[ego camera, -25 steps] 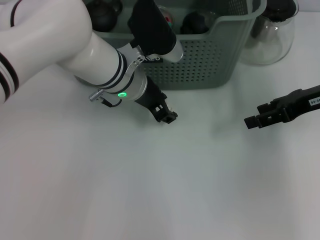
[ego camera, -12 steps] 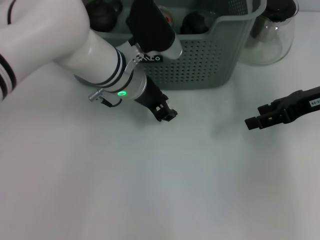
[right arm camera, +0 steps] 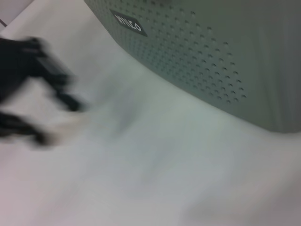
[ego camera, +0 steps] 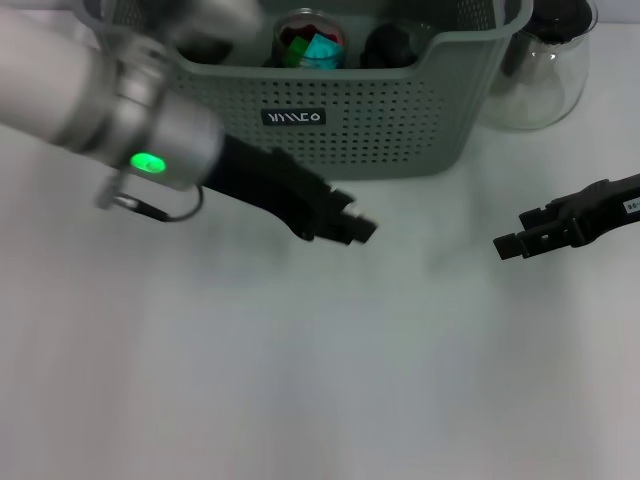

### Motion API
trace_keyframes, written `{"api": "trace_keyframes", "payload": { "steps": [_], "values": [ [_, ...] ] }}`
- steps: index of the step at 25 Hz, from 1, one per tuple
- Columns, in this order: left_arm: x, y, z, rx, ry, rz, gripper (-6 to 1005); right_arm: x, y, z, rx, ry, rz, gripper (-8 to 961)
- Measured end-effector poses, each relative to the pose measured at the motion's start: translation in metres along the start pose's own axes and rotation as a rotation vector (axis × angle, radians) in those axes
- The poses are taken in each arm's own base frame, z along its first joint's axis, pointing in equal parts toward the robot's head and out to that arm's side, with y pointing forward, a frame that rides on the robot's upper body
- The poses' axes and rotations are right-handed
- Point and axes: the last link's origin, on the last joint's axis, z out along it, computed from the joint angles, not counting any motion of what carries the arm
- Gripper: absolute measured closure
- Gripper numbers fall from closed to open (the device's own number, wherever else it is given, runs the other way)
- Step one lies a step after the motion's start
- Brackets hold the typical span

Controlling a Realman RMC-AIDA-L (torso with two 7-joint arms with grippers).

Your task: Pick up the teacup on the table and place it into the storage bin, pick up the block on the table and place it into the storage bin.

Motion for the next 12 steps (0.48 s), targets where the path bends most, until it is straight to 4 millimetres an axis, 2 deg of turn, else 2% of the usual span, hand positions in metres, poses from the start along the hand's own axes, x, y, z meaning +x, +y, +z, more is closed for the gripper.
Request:
{"api": "trace_keyframes", "payload": {
  "steps": [3,6,9,12],
  "values": [
    [0.011,0.014,-0.045,-0.175,0.219,0.024,575,-0.001,0.000,0.000,-0.001,0.001,-0.004,162],
    [0.028,0.013,-0.083,-0.218,0.404,0.072,577,-0.003,0.002,0.002,-0.006,0.000,-0.012,162],
    [0.047,-0.001,-0.098,-0.125,0.476,0.084,572,-0.004,0.003,0.004,-0.009,-0.001,-0.017,162],
    [0.070,-0.031,-0.097,0.057,0.488,0.024,563,-0.005,0.003,0.005,-0.010,-0.009,-0.022,163]
  ]
}}
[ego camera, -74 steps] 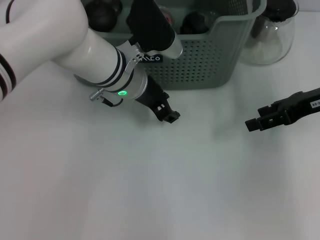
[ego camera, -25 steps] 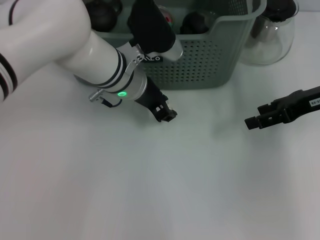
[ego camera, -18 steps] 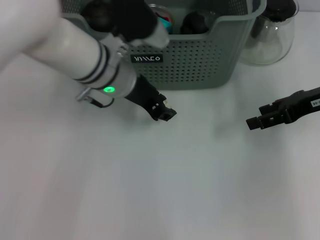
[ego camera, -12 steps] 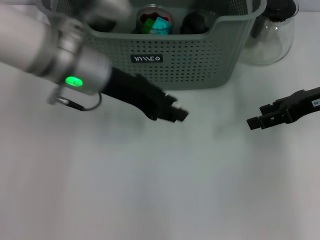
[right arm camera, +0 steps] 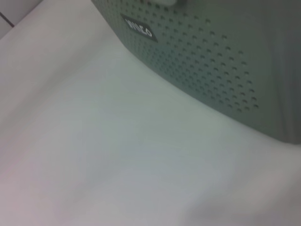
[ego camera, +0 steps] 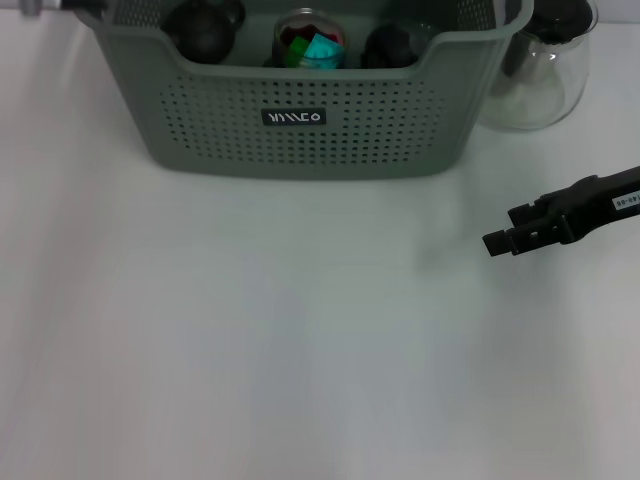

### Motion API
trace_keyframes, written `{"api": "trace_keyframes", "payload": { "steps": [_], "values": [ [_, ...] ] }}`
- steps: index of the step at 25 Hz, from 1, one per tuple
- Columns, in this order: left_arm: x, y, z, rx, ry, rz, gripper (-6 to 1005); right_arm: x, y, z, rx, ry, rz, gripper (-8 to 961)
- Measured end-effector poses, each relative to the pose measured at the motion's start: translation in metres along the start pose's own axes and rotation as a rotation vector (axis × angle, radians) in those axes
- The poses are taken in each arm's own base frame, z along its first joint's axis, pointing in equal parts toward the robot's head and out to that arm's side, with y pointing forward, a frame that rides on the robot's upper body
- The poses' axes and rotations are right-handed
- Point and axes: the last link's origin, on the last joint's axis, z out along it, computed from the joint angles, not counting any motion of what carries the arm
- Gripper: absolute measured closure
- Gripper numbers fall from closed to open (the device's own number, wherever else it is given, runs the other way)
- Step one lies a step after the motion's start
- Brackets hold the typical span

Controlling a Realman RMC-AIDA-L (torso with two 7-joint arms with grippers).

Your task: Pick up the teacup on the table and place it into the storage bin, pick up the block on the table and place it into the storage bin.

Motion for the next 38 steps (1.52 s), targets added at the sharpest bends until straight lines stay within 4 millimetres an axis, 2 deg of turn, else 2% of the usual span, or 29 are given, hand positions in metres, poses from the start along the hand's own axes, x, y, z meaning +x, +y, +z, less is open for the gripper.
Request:
{"api": "trace_keyframes", "payload": {
  "steps": [4,8,9,10,14,17,20,22,25,26,27,31,34,38],
  "values": [
    [0.009,-0.025,0.027,0.168,-0.091,-0.025,551,-0.002,0.001,-0.001,-0.002,-0.006,-0.007,163],
    [0.005,-0.041,0.050,0.281,-0.155,-0.021,540,-0.005,0.002,-0.001,-0.003,-0.007,-0.030,163],
    [0.005,-0.041,0.050,0.281,-0.155,-0.021,537,-0.006,0.002,-0.001,-0.003,-0.007,-0.037,163],
    [0.002,-0.051,0.059,0.349,-0.185,-0.025,534,-0.007,0.002,0.000,-0.004,-0.005,-0.043,163],
    [0.002,-0.062,0.067,0.423,-0.209,-0.026,522,-0.008,0.001,-0.002,0.002,-0.001,-0.068,163],
    [0.004,-0.063,0.067,0.441,-0.199,-0.024,420,-0.008,-0.001,-0.006,0.011,-0.003,-0.077,163],
    [0.009,-0.051,0.058,0.386,-0.156,-0.025,310,-0.007,-0.002,-0.007,0.014,-0.002,-0.091,163],
    [0.013,-0.032,0.045,0.288,-0.105,-0.006,227,-0.006,-0.003,-0.007,0.013,-0.001,-0.098,162],
    [0.008,0.002,0.018,0.075,-0.004,0.044,103,-0.003,-0.001,-0.007,0.001,0.000,-0.111,162],
    [-0.005,0.016,-0.001,-0.036,0.053,0.060,97,-0.002,0.000,-0.008,-0.012,-0.009,-0.123,162],
    [-0.005,0.016,-0.001,-0.036,0.053,0.060,92,-0.002,0.000,-0.008,-0.012,-0.009,-0.123,162],
    [-0.047,0.030,-0.031,-0.174,0.131,0.028,89,-0.002,0.005,-0.010,-0.051,-0.054,-0.157,163],
    [-0.084,0.033,-0.045,-0.174,0.155,-0.005,91,-0.005,0.011,-0.010,-0.090,-0.116,-0.197,162],
    [-0.124,0.038,-0.055,-0.170,0.133,-0.016,90,-0.011,0.021,0.000,-0.136,-0.186,-0.254,162]
  ]
}}
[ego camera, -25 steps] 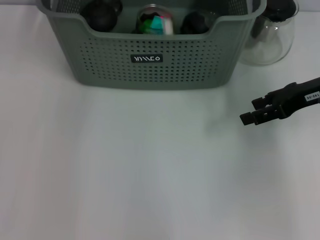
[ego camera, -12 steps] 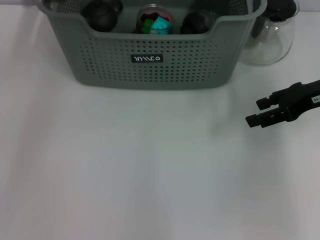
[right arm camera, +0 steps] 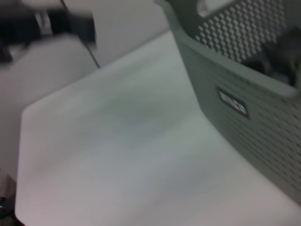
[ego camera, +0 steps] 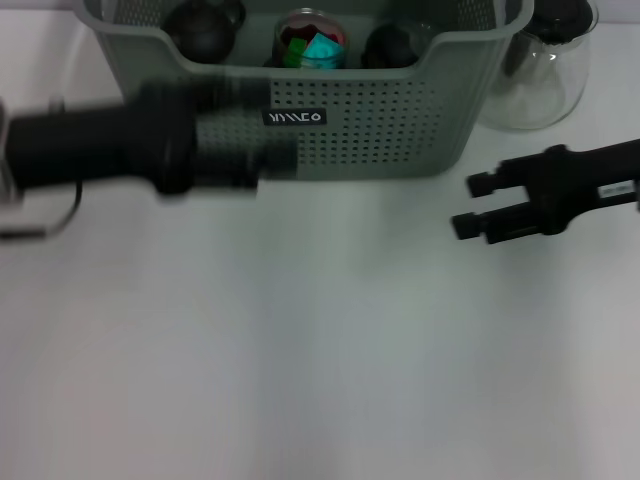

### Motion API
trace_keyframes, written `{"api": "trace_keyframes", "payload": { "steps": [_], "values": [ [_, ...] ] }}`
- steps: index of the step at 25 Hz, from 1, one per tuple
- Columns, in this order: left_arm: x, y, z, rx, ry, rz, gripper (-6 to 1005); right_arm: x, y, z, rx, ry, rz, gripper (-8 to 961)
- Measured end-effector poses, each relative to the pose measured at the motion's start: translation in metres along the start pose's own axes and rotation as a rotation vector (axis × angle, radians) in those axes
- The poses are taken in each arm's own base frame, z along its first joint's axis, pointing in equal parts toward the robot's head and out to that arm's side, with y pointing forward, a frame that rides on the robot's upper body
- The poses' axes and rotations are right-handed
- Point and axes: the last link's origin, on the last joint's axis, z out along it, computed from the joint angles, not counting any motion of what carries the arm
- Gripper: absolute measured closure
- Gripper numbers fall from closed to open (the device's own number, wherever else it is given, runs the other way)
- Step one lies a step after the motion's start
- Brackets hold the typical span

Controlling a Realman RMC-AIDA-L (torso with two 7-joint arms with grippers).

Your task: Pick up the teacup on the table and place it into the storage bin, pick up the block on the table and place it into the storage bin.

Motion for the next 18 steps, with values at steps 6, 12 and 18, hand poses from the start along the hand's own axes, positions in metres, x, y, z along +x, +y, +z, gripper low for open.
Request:
{"api": "trace_keyframes", "payload": {
  "steps": [6,12,18],
  "values": [
    [-0.037,0.001,-0.012,0.033,-0.087,-0.055,88,-0.007,0.011,0.024,-0.033,-0.080,-0.091,161],
    [-0.053,-0.007,-0.018,0.088,-0.102,-0.089,92,-0.011,0.015,0.032,-0.052,-0.101,-0.107,156],
    [-0.061,-0.010,-0.015,0.102,-0.114,-0.088,91,-0.008,0.017,0.033,-0.058,-0.096,-0.105,127]
  ]
}}
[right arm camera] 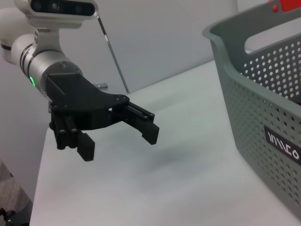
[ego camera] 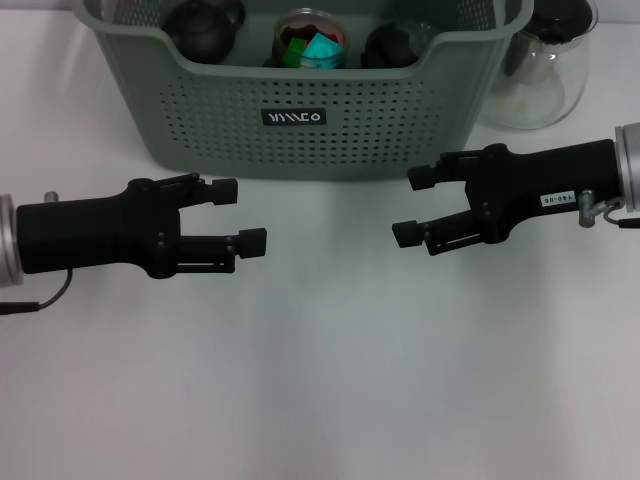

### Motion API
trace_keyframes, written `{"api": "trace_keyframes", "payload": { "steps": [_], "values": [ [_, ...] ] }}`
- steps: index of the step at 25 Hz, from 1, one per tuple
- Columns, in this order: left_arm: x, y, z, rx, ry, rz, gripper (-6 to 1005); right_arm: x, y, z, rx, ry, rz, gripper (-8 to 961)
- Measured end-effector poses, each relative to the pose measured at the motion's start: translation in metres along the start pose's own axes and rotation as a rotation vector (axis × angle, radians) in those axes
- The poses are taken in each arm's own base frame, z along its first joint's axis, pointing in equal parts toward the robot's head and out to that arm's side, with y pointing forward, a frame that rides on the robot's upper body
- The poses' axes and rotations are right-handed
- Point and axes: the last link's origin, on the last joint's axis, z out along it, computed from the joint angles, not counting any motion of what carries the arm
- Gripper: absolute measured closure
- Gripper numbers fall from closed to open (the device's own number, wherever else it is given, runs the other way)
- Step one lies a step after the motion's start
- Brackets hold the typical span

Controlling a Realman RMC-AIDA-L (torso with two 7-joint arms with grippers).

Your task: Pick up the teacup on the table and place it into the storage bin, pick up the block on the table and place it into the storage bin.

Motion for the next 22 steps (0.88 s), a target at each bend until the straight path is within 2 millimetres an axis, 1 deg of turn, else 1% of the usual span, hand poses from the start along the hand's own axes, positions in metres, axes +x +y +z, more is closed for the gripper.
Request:
{"api": "trace_keyframes", "payload": {
  "steps": [4,12,22],
  "values": [
    [-0.003,-0.004,0.006,0.002,-0.016,0.015,90,0.003,0.000,-0.001,0.002,0.008,0.000,38],
    [-0.006,-0.005,0.019,-0.030,-0.058,0.029,90,0.012,0.001,-0.004,0.017,0.005,-0.001,18],
    [-0.007,-0.011,0.023,-0.007,-0.072,0.031,90,0.019,-0.001,-0.002,0.038,0.013,0.011,22]
  ]
}}
